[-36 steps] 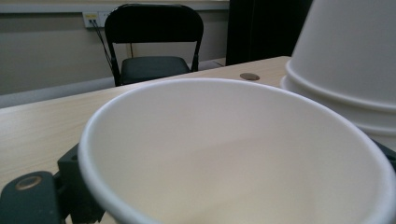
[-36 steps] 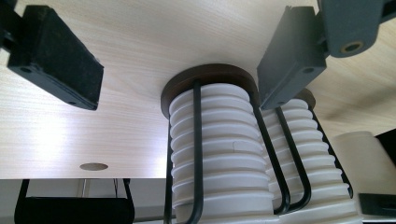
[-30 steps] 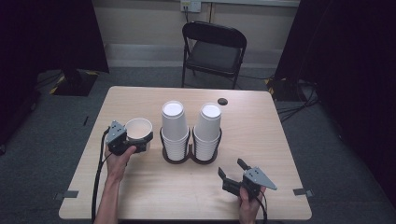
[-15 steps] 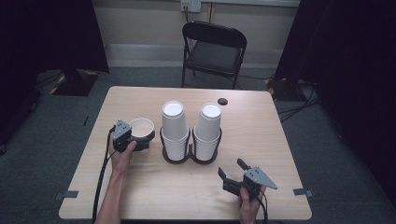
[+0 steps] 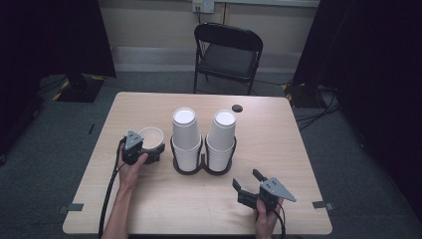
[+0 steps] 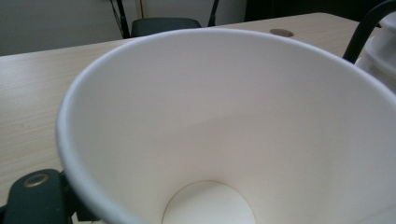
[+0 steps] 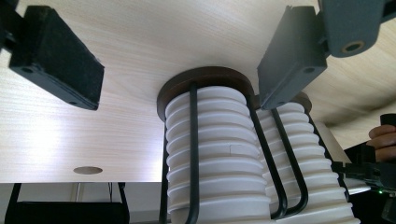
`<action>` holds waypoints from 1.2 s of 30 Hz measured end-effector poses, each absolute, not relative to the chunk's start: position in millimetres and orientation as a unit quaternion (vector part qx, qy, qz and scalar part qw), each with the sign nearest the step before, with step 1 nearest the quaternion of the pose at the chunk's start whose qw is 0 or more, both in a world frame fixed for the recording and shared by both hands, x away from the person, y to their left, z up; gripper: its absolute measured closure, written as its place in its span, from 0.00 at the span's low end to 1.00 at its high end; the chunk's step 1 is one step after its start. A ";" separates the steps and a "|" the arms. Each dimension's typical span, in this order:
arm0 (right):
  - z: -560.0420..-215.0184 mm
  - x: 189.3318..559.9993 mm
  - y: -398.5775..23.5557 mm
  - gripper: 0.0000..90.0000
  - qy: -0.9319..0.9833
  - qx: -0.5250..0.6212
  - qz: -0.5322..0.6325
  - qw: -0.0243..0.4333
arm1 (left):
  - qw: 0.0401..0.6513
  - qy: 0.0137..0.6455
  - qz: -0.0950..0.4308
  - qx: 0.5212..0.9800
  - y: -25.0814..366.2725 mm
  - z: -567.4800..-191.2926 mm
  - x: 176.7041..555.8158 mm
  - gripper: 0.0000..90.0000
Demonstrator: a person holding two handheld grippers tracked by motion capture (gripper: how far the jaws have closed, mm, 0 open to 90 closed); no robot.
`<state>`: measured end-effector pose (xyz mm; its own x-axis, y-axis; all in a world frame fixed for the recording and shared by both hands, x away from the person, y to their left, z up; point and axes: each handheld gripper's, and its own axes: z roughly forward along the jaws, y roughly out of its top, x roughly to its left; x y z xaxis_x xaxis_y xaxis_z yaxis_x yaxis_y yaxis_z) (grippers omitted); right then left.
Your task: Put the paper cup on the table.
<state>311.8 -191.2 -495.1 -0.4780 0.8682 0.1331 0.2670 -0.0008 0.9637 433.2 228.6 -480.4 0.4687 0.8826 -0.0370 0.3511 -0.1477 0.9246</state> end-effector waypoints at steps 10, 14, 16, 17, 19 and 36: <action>-495.1 311.7 -191.2 0.15 0.652 0.436 0.558 0.271 | 0.442 0.459 0.259 0.726 226.5 -486.0 434.1 0.17; -495.2 311.9 -190.9 0.15 0.652 0.436 0.558 0.272 | 0.444 0.464 0.254 0.723 225.2 -487.1 433.9 0.17; -495.1 311.8 -190.9 0.15 0.652 0.436 0.557 0.272 | 0.437 0.464 0.253 0.728 224.8 -487.6 433.8 0.17; -495.1 311.8 -191.0 0.15 0.652 0.436 0.557 0.272 | 0.425 0.466 0.253 0.734 223.6 -488.5 432.8 0.17; -495.1 311.8 -190.9 0.15 0.653 0.436 0.557 0.271 | 0.426 0.471 0.253 0.730 222.3 -489.5 432.8 0.17; -495.2 311.7 -191.1 0.16 0.653 0.432 0.559 0.274 | 0.429 0.489 0.255 0.716 225.4 -496.5 408.6 0.17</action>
<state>311.7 -191.1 -495.2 -0.4767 0.8700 0.1255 0.2583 0.0021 0.9661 408.6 225.4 -496.5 0.3925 0.9182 -0.0539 0.4804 -0.1546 0.8633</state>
